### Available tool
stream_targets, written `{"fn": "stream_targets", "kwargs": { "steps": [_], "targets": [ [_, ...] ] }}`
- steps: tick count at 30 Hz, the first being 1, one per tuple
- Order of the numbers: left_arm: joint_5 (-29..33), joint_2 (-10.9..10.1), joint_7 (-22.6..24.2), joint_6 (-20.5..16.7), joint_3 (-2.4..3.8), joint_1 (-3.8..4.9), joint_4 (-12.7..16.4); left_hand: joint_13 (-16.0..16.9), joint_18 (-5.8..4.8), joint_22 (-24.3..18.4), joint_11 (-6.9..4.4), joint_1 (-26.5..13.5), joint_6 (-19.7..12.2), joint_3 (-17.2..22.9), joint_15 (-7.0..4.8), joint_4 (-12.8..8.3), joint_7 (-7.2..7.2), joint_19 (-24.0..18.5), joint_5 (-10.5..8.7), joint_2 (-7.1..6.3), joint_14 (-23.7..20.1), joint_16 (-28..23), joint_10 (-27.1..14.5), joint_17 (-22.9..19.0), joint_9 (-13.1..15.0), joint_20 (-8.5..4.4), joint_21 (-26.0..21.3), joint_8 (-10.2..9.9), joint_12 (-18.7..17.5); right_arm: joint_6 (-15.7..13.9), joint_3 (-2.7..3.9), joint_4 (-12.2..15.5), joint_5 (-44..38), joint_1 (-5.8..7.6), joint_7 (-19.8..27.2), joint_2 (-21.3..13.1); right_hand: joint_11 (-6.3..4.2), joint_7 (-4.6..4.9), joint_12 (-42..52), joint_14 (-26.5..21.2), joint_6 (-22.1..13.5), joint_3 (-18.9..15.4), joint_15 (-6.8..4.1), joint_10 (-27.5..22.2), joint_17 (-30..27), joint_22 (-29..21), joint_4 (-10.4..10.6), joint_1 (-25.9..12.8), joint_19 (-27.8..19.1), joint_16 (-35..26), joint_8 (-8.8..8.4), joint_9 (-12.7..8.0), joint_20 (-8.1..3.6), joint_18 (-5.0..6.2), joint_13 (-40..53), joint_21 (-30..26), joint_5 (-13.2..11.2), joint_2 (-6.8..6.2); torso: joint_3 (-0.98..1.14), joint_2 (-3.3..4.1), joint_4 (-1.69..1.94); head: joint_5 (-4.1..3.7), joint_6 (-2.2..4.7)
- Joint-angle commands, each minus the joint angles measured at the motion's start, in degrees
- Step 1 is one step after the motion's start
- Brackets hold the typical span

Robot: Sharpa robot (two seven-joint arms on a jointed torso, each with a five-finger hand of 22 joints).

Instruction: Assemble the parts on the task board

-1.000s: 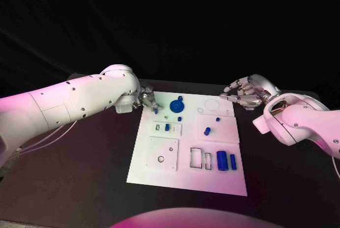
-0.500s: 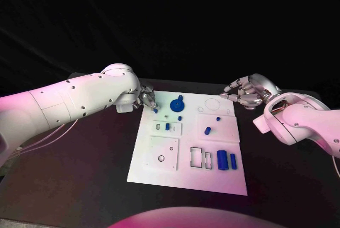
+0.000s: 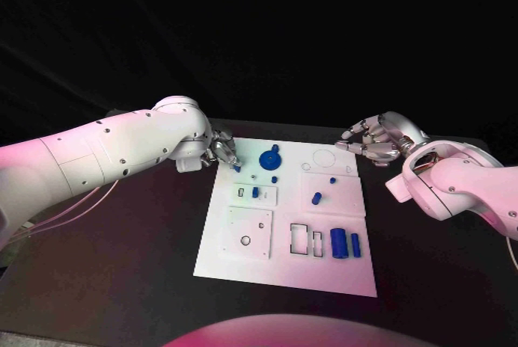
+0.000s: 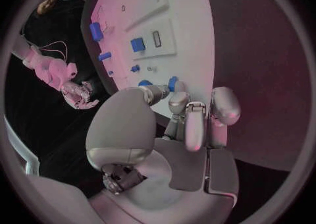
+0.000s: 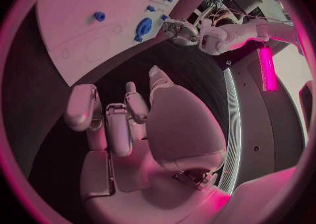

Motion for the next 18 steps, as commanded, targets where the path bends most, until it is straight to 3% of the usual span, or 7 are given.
{"fn": "stream_targets", "kwargs": {
  "steps": [1, 6, 12, 18],
  "targets": [
    [2.6, -0.6, 0.8, -1.5, 0.03, 0.04, 0.9, 0.1, -0.19, 0.1, -0.2, 0.1, -0.5, 6.5, -0.32, -5.5, -0.01, 0.1, 0.34, -0.27, 4.2, -0.2, 0.3, 9.3, 0.4, -0.27, 0.2, 0.7, 0.0, 0.4, 0.01, 0.0, -0.6, -0.03, 0.3, 0.1, -0.06, -0.16, -0.2, 3.2, -0.4, -0.1, -0.36, -0.3, 4.0, 0.0, -0.1, -0.5, -0.4, -0.2, 0.26, 0.1, -0.02, 0.48, 0.1, -0.3, 0.4, -0.13, -0.01, -0.01, 0.0, 0.06, 0.07],
    [4.8, -2.8, 1.2, -3.7, 0.06, 0.03, 3.8, 0.5, -0.23, 0.4, -0.23, -0.4, -0.3, 8.4, -0.36, -6.6, -0.01, 0.3, 0.48, -0.78, 4.3, 0.0, 0.7, 9.6, 0.7, -0.26, 0.4, 1.2, 0.2, 0.5, 0.01, 0.0, -0.6, -0.04, 0.3, 0.0, -0.06, -0.16, -0.2, 3.2, -0.4, -0.1, -0.36, -0.3, 4.0, 0.0, -0.1, -0.5, -0.4, -0.2, 0.26, 0.1, -0.02, 0.48, 0.1, -0.3, 0.4, -0.13, 0.0, 0.0, -0.03, 0.11, 0.08],
    [6.4, -6.7, 2.3, -7.1, 0.08, -0.07, 9.4, 0.9, -0.36, 1.2, -0.39, -1.4, 0.3, 11.3, -0.5, -8.2, -0.14, 0.8, 0.83, -1.87, 4.6, 0.2, 1.4, 10.2, 1.1, -0.35, 0.9, 1.8, 0.5, 0.4, 0.0, 0.0, -0.6, -0.04, 0.2, -0.2, -0.06, -0.16, -0.2, 3.2, -0.4, -0.1, -0.36, -0.3, 4.0, 0.0, -0.1, -0.5, -0.4, -0.2, 0.26, 0.1, -0.02, 0.48, 0.1, -0.3, 0.4, -0.13, 0.07, -0.07, 0.05, 0.24, 0.01],
    [5.6, -9.9, 4.2, -11.0, 0.03, -0.79, 14.6, 1.7, -0.59, 2.5, -0.59, -2.3, 1.0, 13.3, -0.67, -9.1, -0.35, 1.5, 1.16, -2.71, 4.9, 0.6, 2.3, 11.0, 1.2, -0.48, 1.6, 2.3, 0.9, 0.4, 0.0, 0.0, -0.6, -0.04, 0.2, -0.3, -0.06, -0.16, -0.2, 3.2, -0.4, -0.1, -0.36, -0.3, 4.0, 0.0, -0.1, -0.5, -0.4, -0.2, 0.26, 0.1, -0.02, 0.48, 0.1, -0.3, 0.4, -0.13, -0.01, -0.1, 0.19, 0.23, -0.04]
  ]
}}
